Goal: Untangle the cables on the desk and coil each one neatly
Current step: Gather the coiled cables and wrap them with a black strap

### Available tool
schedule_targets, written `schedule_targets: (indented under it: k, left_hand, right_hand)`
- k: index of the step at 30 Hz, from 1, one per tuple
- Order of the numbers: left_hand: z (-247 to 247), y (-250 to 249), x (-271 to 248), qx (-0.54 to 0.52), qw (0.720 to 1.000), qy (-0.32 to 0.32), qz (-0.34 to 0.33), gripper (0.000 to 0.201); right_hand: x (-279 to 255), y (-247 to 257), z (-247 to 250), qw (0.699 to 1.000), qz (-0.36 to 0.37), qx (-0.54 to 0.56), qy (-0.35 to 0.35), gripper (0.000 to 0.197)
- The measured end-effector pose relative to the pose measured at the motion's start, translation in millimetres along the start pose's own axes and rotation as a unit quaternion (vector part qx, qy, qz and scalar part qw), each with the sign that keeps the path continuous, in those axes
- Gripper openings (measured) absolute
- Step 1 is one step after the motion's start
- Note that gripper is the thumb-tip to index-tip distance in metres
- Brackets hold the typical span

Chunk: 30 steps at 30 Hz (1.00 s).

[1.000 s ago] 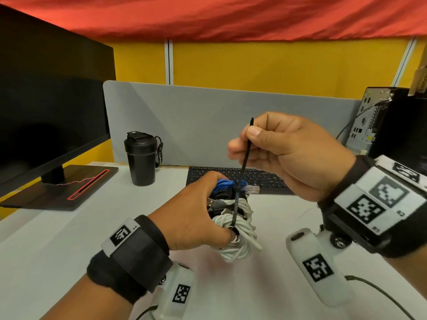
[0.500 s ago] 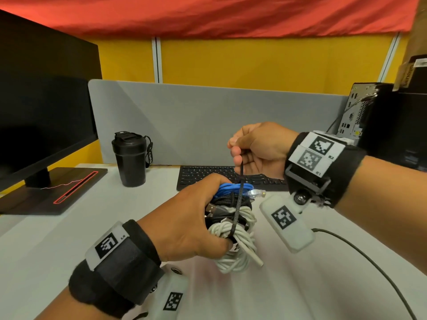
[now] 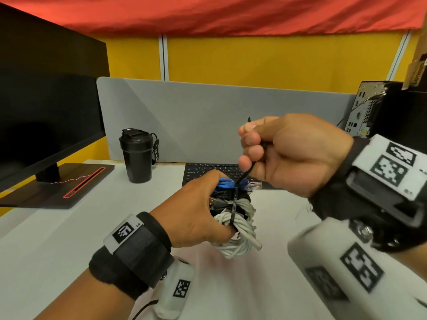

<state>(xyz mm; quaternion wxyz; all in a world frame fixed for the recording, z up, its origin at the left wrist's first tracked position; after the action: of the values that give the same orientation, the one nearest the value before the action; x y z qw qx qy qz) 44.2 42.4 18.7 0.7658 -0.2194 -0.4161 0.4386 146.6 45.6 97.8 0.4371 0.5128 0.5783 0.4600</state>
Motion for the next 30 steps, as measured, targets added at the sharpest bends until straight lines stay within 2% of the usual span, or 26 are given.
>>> schedule_targets:
  k: [3,6,12,17,21,24,27,30]
  left_hand:
    - [-6.0,-5.2,-4.8,-0.02,0.999,0.027,-0.005,0.056]
    - [-10.1,-9.5,-7.2,-0.029,0.999,0.037,-0.005,0.053]
    - [-13.8,-10.0,-8.4,-0.025,0.998,0.054,-0.004,0.053]
    - [-8.1,-0.9,-2.8,-0.03,0.999,0.023,0.011,0.049]
    - [-6.1,11.5,1.8,-0.034,0.999,0.014,0.04,0.053]
    - [-4.8,10.3,3.2,-0.043,0.999,0.012,0.029,0.054]
    - [-6.3,8.9,1.1,-0.058,0.998,0.021,0.021,0.051]
    - [-13.2,5.4,-3.8,-0.107,0.993,0.048,0.018,0.053]
  right_hand:
    - [24.0,5.1,5.9,1.0,-0.015,-0.007,-0.02,0.029]
    - [48.1,-5.8,15.4,0.996,-0.032,-0.07,-0.053,0.029]
    - [65.9,-23.6,18.9,0.986,-0.057,-0.139,-0.066,0.027]
    - [56.7,-3.6,16.9,0.995,-0.011,-0.073,-0.072,0.028]
    - [26.8,0.5,5.8,0.996,0.01,-0.083,-0.03,0.027]
    - [10.5,3.9,-2.3,0.995,0.023,-0.095,0.005,0.028]
    - [19.1,7.3,5.4,0.997,0.001,-0.073,-0.002,0.027]
    - [42.5,-3.3,21.9,0.997,-0.043,-0.037,-0.054,0.026]
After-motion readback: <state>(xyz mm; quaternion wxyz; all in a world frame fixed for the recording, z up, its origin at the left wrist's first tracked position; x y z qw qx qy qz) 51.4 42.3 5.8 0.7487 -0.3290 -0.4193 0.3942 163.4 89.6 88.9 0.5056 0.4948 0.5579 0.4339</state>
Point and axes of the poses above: each hand's wrist, its own x-axis towards the middle knuckle, its own z-axis out of the back of the hand, y = z × x, the point moved 10 cm from there along x, towards the middle knuckle, and after that the axes turned 11 degrees about -y, right-handed, at the moved point
